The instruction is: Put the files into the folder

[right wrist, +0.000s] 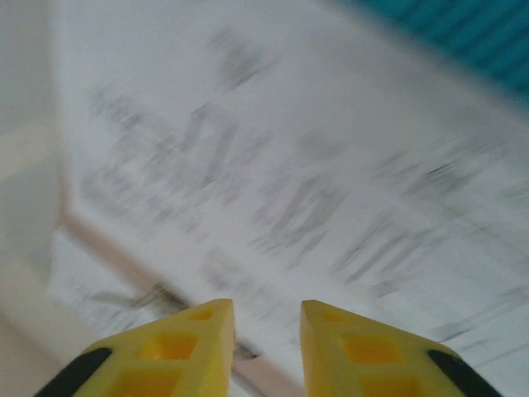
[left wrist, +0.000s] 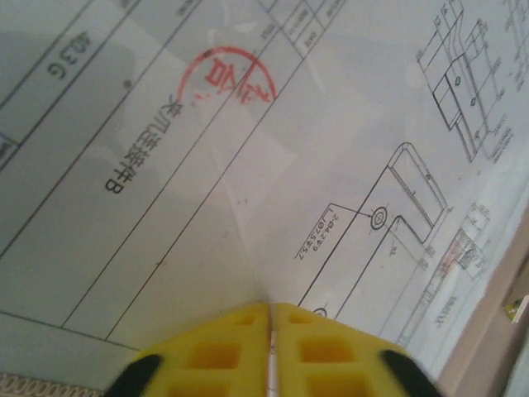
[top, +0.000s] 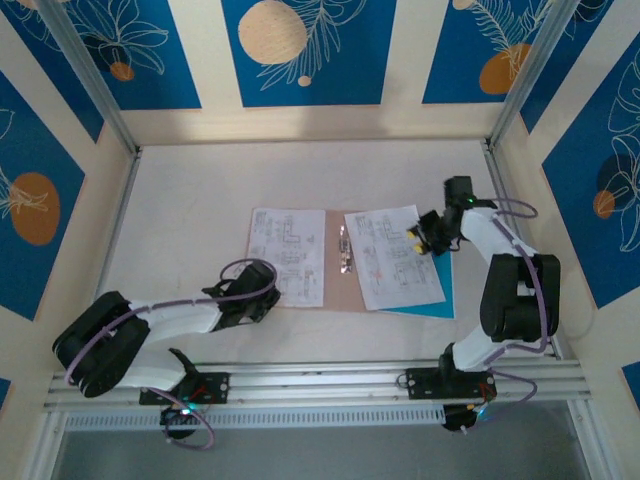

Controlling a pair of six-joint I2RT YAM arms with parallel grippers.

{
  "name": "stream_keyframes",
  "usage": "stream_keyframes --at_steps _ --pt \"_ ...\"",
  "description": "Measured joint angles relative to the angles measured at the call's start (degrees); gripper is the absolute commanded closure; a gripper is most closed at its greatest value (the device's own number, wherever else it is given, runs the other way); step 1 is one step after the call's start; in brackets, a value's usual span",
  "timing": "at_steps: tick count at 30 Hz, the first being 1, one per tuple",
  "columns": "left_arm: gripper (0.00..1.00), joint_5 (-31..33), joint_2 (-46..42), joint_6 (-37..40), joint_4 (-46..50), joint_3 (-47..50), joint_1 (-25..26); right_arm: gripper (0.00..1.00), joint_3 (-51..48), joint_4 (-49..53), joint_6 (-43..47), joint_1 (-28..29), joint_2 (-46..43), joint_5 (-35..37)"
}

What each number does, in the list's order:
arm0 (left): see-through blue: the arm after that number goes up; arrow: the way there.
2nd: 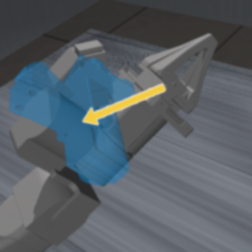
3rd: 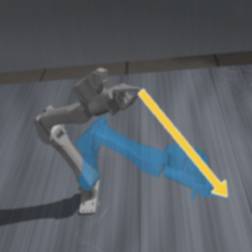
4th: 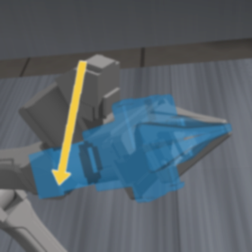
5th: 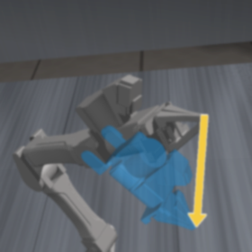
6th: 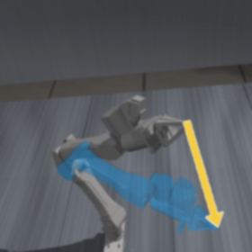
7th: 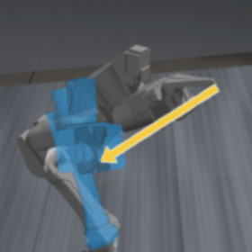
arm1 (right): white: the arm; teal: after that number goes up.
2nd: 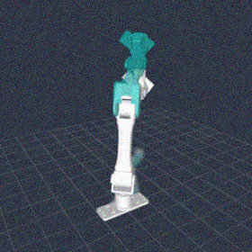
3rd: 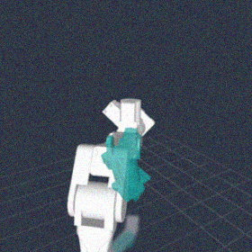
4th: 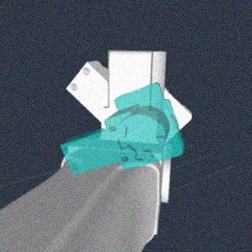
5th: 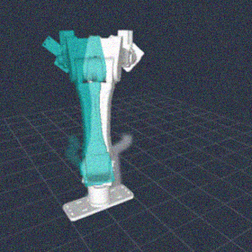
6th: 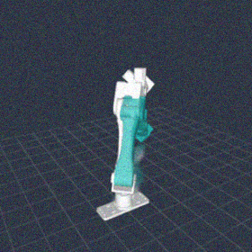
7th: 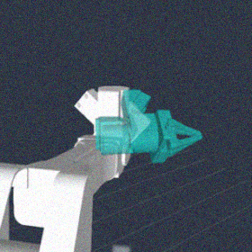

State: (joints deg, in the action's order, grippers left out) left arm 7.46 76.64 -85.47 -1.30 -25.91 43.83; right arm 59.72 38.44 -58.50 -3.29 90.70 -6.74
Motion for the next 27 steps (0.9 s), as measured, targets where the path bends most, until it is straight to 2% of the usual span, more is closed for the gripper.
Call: stream_keyframes --at_steps 3,6,9,15,20,27 --pt "0.66 -0.35 0.17 3.17 4.09 -4.02 0.33 0.79 -0.52 1.55 3.41 -4.72 1.84 0.61" --pt "0.63 -0.39 1.2 5.35 5.88 -8.76 2.08 0.85 0.48 2.1 5.77 -8.15 4.85 0.9" --pt "0.64 -1.05 4.37 7.45 6.08 -13.75 5.03 0.9 3.1 3.28 7.45 -10.36 9.62 2.27" --pt "0.71 -4.79 16.09 9.84 2.27 -21.22 9.35 0.91 5.44 5.03 9.03 -12.02 15.04 4.61" --pt "0.74 -6.4 22.1 10.64 0.57 -22.58 9.99 0.92 7.17 5.99 9.38 -10.95 16.33 4.66" --pt "0.78 -7.15 24.46 11.08 -2.93 -23.61 9.97 0.92 6.78 4.79 6.88 -7.63 16.44 2.47"
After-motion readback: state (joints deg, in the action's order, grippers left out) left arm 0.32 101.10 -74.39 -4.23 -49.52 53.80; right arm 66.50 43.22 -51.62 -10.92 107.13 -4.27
